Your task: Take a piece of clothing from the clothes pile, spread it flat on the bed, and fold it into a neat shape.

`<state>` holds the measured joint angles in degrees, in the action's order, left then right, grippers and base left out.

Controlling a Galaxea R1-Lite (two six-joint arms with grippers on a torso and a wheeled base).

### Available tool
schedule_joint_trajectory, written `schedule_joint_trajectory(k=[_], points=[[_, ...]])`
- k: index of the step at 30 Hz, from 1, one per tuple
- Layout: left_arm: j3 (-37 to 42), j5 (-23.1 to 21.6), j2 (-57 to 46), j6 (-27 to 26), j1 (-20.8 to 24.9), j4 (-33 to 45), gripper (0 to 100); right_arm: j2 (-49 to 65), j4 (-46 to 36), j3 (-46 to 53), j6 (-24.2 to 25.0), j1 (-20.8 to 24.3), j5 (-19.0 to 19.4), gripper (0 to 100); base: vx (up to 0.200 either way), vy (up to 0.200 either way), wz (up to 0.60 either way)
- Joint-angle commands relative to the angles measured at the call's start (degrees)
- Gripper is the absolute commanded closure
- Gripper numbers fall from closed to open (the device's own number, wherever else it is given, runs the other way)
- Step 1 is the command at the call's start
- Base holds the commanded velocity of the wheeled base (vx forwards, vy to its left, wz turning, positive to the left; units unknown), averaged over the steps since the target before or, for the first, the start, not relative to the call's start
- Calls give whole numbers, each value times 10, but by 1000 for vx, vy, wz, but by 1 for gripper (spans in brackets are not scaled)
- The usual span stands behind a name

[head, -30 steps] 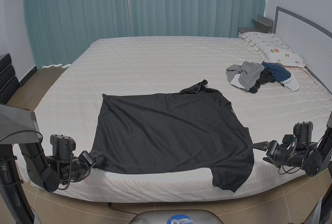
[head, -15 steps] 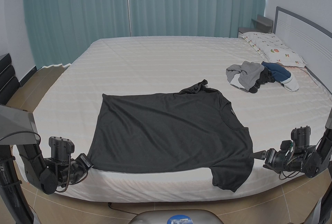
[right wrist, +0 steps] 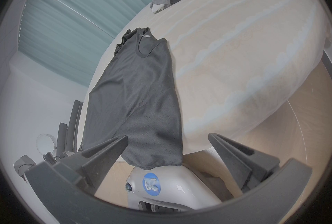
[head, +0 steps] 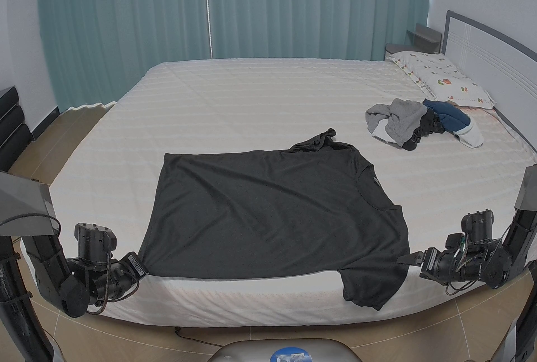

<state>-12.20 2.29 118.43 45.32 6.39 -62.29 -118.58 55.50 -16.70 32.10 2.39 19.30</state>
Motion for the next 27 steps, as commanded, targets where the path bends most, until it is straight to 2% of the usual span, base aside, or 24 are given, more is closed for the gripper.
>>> schedule_joint_trajectory(k=[1,13,24,25,27], points=[[-1,0,5,0,-1,0,100,-11,1,-10,3,14,1,0,0,0,0],[-1,0,5,0,-1,-1,100,-37,7,-34,7,16,7,0,0,0,0],[0,0,6,0,-1,-1,100,-19,41,-15,18,16,7,0,0,0,0],[0,0,6,0,-1,-1,100,-19,41,-13,18,15,7,100,0,0,0],[0,0,6,0,-1,-1,100,-17,38,-12,18,13,5,100,0,0,0]])
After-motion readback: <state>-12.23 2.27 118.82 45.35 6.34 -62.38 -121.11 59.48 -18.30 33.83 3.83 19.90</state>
